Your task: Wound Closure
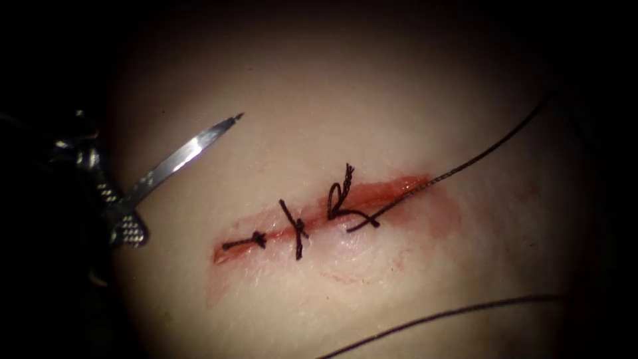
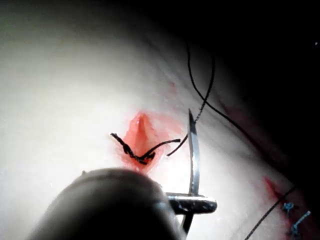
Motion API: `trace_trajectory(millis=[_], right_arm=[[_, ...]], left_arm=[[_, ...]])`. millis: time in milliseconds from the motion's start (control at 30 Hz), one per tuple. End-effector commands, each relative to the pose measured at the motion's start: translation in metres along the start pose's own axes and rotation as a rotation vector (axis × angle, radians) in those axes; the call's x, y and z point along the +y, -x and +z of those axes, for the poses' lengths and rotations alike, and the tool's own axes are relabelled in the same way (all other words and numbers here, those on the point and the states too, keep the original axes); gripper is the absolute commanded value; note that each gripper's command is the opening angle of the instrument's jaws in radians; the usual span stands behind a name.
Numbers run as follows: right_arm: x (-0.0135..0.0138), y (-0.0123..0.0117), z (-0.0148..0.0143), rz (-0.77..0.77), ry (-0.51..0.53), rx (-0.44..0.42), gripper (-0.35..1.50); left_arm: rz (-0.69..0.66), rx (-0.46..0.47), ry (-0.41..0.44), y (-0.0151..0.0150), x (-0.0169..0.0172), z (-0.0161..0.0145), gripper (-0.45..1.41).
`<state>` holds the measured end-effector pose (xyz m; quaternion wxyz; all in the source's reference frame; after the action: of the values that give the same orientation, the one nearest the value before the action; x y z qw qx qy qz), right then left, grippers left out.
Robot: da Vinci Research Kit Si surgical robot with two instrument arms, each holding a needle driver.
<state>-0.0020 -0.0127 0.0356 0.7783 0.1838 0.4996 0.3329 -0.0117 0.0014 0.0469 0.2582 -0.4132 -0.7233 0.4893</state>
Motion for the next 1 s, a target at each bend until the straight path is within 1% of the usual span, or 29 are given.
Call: trace_trajectory(millis=[33, 67, 100, 133, 167, 233, 267, 300, 367, 400, 467, 500, 533, 567, 600, 633, 667, 700, 733, 800, 833, 867, 900, 933, 1000], right_arm=[[0.0021, -0.0027, -0.0007, -0.073, 0.077, 0.009, 0.07], [0.0033, -0.0046, -0.0009, -0.088, 0.151, 0.005, 0.34], [0.0042, -0.0060, -0.0009, -0.076, 0.185, 0.008, 0.71], [0.0050, -0.0072, -0.0008, -0.089, 0.202, 0.014, 0.90], [0.0059, -0.0085, -0.0008, -0.100, 0.218, 0.043, 0.93], [0.0069, -0.0097, -0.0009, -0.109, 0.228, 0.120, 0.93], [0.0072, -0.0102, -0.0009, -0.113, 0.231, 0.164, 0.88], [0.0075, -0.0108, -0.0004, -0.108, 0.245, 0.214, 0.88], [0.0077, -0.0114, 0.0008, -0.112, 0.264, 0.260, 0.91], [0.0076, -0.0118, 0.0020, -0.107, 0.268, 0.276, 0.88], [0.0071, -0.0121, 0.0044, -0.109, 0.268, 0.282, 0.90], [0.0065, -0.0119, 0.0062, -0.118, 0.250, 0.290, 0.90], [0.0051, -0.0108, 0.0091, -0.136, 0.214, 0.302, 0.93], [0.0041, -0.0100, 0.0109, -0.137, 0.181, 0.304, 0.90], [0.0033, -0.0095, 0.0123, -0.103, 0.148, 0.288, 0.73], [0.0018, -0.0089, 0.0156, -0.069, 0.094, 0.212, 0.17], [0.0008, -0.0089, 0.0182, -0.031, 0.085, 0.140, 0.07], [0.0005, -0.0091, 0.0195, 0.003, 0.085, 0.113, 0.14], [0.0001, -0.0092, 0.0212, 0.030, 0.083, 0.092, 0.16], [-0.0001, -0.0094, 0.0235, 0.092, 0.085, 0.076, 0.12], [-0.0001, -0.0094, 0.0249, 0.159, 0.077, 0.069, 0.19], [-0.0001, -0.0093, 0.0258, 0.196, 0.074, 0.061, 0.21], [0.0000, -0.0091, 0.0266, 0.203, 0.072, 0.053, 0.17], [0.0003, -0.0085, 0.0286, 0.274, 0.075, 0.018, 0.14], [0.0006, -0.0072, 0.0302, 0.293, 0.084, -0.023, 0.06]], left_arm=[[-0.007, -0.007, -0.008, 0.0004, -0.0009, 0.0003, -0.45], [-0.005, -0.009, -0.016, 0.0007, -0.0012, 0.0004, -0.45], [-0.014, -0.011, -0.026, 0.0008, -0.0016, 0.0006, -0.45], [-0.013, -0.011, -0.031, 0.0008, -0.0018, 0.0008, -0.45], [-0.011, -0.012, -0.032, 0.0008, -0.0021, 0.0010, -0.45], [-0.009, -0.023, -0.029, 0.0007, -0.0024, 0.0014, -0.45], [-0.015, -0.023, -0.030, 0.0007, -0.0025, 0.0015, -0.45], [-0.015, -0.022, -0.030, 0.0007, -0.0025, 0.0016, -0.45], [-0.015, -0.021, -0.030, 0.0006, -0.0025, 0.0017, -0.45], [-0.015, -0.020, -0.031, 0.0006, -0.0025, 0.0018, -0.45], [-0.015, -0.019, -0.031, 0.0005, -0.0026, 0.0018, -0.45], [-0.015, -0.018, -0.032, 0.0004, -0.0026, 0.0019, -0.45], [-0.015, -0.017, -0.032, 0.0003, -0.0026, 0.0020, -0.45], [-0.015, -0.017, -0.031, 0.0003, -0.0026, 0.0020, -0.45], [-0.016, -0.017, -0.031, 0.0002, -0.0026, 0.0020, -0.45], [-0.016, -0.017, -0.030, 0.0002, -0.0025, 0.0019, -0.45], [-0.017, -0.020, -0.028, 0.0001, -0.0025, 0.0019, -0.45], [-0.017, -0.020, -0.028, 0.0001, -0.0025, 0.0019, -0.45], [-0.017, -0.018, -0.030, 0.0000, -0.0026, 0.0018, -0.45], [-0.017, -0.018, -0.030, 0.0000, -0.0026, 0.0018, -0.45], [-0.017, -0.018, -0.030, 0.0000, -0.0026, 0.0018, -0.45], [-0.017, -0.018, -0.030, 0.0000, -0.0026, 0.0018, -0.45], [-0.017, -0.018, -0.030, 0.0000, -0.0026, 0.0018, -0.45], [-0.017, -0.017, -0.030, 0.0000, -0.0026, 0.0019, -0.45], [-0.017, -0.017, -0.030, 0.0000, -0.0026, 0.0019, -0.45]])
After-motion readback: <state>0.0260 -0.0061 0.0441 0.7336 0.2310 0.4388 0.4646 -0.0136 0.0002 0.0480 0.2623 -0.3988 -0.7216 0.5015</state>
